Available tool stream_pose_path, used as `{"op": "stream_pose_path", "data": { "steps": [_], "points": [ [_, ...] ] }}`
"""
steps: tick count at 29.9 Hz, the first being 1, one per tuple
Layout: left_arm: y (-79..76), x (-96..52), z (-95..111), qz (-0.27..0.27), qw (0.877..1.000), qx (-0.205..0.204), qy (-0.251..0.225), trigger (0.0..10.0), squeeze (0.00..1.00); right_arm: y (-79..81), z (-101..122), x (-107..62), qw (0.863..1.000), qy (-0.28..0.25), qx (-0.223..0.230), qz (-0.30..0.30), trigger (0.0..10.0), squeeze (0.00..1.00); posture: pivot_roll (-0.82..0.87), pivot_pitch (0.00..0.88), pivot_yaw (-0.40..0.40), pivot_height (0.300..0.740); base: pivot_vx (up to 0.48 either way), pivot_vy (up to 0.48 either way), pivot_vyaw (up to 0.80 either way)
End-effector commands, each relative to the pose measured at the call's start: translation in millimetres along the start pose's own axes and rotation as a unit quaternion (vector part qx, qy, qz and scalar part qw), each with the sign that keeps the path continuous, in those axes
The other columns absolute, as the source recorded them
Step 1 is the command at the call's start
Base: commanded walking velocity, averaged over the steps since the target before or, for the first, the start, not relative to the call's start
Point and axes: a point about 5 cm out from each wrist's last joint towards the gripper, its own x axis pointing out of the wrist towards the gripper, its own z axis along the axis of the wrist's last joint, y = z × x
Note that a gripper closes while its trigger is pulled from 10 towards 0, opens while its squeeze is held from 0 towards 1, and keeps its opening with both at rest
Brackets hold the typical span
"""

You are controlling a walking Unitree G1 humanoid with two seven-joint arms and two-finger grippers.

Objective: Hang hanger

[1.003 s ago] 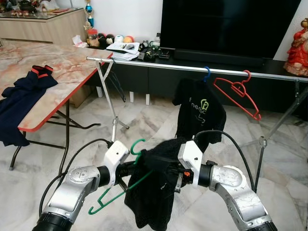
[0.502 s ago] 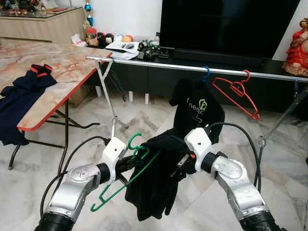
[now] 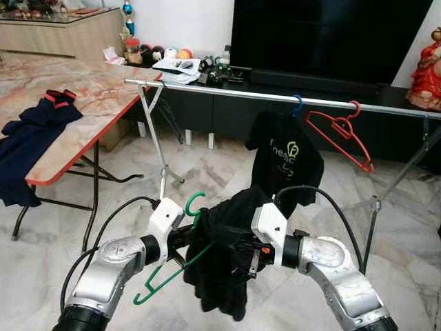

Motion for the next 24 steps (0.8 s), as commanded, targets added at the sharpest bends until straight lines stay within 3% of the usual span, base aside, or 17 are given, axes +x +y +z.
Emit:
{"op": "stream_pose_path", "data": {
  "steps": [1, 6, 11, 12, 16, 24],
  "points": [
    [2.8, -0.9, 7, 0.005, 1.000, -0.002, -0.017, 10.0, 0.00, 8.2, 8, 1.9, 0.999, -0.020, -0.005, 0.035, 10.0, 0.00, 0.09, 0.015, -0.042, 0.740, 0.000, 0.000, 0.00],
    [3.1, -0.8, 7, 0.008, 1.000, -0.005, -0.018, 10.0, 0.00, 14.4, 16, -2.3, 0.997, -0.048, 0.013, 0.062, 10.0, 0.00, 0.09, 0.015, -0.042, 0.740, 0.000, 0.000, 0.00],
    [4.1, -0.8, 8, 0.011, 1.000, -0.005, -0.020, 10.0, 0.00, -2.3, -2, -9.2, 1.000, 0.014, -0.007, -0.012, 10.0, 0.00, 0.09, 0.016, -0.041, 0.740, 0.000, 0.000, 0.00],
    [4.5, -0.9, 8, 0.013, 1.000, -0.005, -0.021, 10.0, 0.00, -11.3, -8, -12.0, 0.998, 0.035, -0.015, -0.049, 10.0, 0.00, 0.09, 0.015, -0.042, 0.740, 0.000, 0.000, 0.00],
    [5.3, -1.0, 8, 0.018, 1.000, -0.006, -0.022, 10.0, 0.00, -17.6, -11, -16.3, 0.996, 0.038, -0.008, -0.075, 10.0, 0.00, 0.09, 0.016, -0.042, 0.740, 0.000, 0.000, 0.00],
    [6.7, -1.2, 9, 0.023, 0.999, -0.009, -0.026, 10.0, 0.00, -11.1, -9, -13.6, 0.998, 0.036, -0.003, -0.052, 10.0, 0.00, 0.09, 0.016, -0.042, 0.740, 0.000, 0.000, 0.00]
  ]
}}
